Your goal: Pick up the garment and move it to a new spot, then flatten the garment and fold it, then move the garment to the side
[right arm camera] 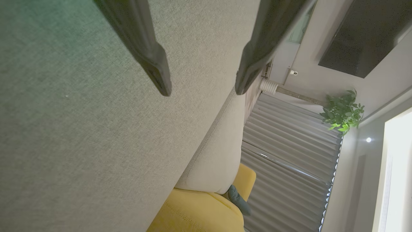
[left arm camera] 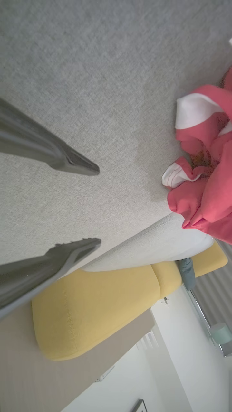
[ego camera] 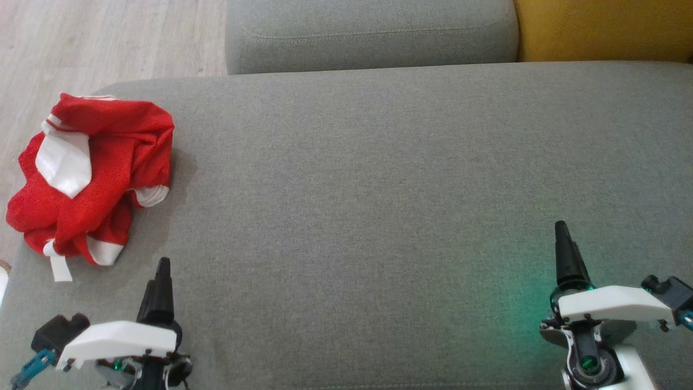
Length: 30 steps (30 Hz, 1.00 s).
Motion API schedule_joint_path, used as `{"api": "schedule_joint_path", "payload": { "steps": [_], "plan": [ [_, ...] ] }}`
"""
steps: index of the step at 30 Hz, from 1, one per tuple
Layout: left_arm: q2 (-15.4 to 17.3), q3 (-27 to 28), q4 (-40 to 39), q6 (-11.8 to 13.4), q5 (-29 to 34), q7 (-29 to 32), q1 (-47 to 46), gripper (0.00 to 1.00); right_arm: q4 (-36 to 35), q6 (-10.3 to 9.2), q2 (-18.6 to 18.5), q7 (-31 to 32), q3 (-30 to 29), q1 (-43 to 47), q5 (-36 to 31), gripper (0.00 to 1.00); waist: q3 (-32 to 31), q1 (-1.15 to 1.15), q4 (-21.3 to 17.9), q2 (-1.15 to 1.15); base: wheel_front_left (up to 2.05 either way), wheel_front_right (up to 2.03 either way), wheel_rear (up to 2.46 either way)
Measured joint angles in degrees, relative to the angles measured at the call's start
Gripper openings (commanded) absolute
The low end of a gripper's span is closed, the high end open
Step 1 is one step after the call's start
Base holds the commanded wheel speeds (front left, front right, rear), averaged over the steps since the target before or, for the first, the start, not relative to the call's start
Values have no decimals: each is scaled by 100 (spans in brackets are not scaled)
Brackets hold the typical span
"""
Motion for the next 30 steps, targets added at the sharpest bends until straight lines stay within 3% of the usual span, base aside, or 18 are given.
{"api": "schedule_joint_path", "payload": {
  "steps": [30],
  "plan": [
    [10,-78,24,318,2104,-495,-191,100,210,0,-2,-467,287,-282,-2107,100,72,0,-26,0,0,0,0]
  ]
}}
